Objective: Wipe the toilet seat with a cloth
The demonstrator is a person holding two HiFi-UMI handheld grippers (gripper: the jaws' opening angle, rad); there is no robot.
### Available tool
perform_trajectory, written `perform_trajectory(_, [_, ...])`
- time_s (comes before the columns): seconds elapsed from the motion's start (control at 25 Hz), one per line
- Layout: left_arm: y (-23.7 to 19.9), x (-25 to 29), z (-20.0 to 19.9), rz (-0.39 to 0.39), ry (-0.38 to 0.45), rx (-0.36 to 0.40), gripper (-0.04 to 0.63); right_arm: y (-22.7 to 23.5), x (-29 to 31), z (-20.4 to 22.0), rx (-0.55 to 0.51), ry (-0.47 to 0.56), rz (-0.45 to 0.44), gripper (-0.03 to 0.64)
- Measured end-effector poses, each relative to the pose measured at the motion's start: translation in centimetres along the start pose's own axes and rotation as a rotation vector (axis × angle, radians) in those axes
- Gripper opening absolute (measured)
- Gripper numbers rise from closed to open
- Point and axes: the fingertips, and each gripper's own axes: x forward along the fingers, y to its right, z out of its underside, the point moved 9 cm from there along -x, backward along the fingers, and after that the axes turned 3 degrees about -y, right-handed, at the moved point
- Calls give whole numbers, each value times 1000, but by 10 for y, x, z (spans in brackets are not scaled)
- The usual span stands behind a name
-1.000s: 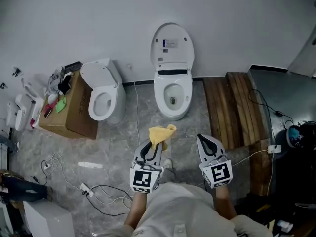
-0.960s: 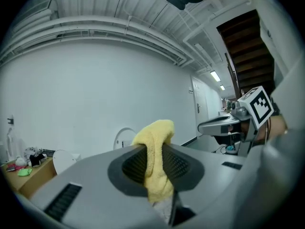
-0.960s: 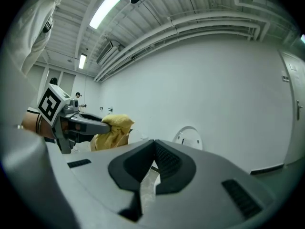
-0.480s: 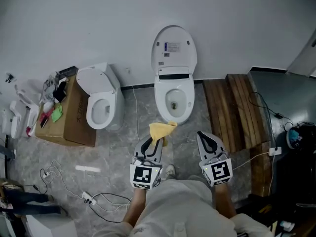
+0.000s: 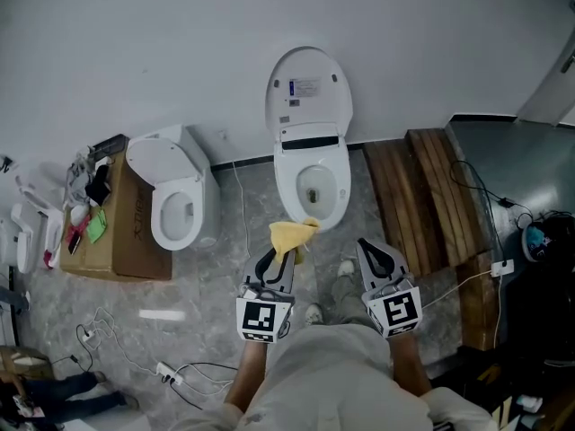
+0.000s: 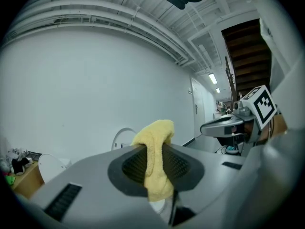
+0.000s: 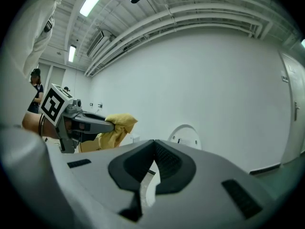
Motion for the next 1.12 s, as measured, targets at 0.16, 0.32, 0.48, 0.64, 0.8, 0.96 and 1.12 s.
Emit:
perform_trajectory(0.16, [-8,23,1,-5,-10,-3,81,15,22,4,3,-3,-11,8])
perform_trajectory(0.32, [-14,51,4,-23,-33,-11,81,37,48,9,14,4,-30,8])
perform_trajectory(0.48, [-23,91,0,-46,-48,-11,82,71,84,9,28,9,-53,8])
perform_trajectory(0.64, [-32,129,-11,-76,-50,-16,82,105,120,4,25,9,-90,8])
perform_trajectory(0.8, [-43,168,-18,-115,-60,-24,81,139,156,2,32,4,-123,8])
perform_trajectory(0.96, [-51,205,-21,-154,-73,-30,81,171,185,7,48,-10,-152,8])
perform_trajectory(1.12, [-58,237,-22,-184,-95,-32,81,199,209,12,62,-29,-180,8])
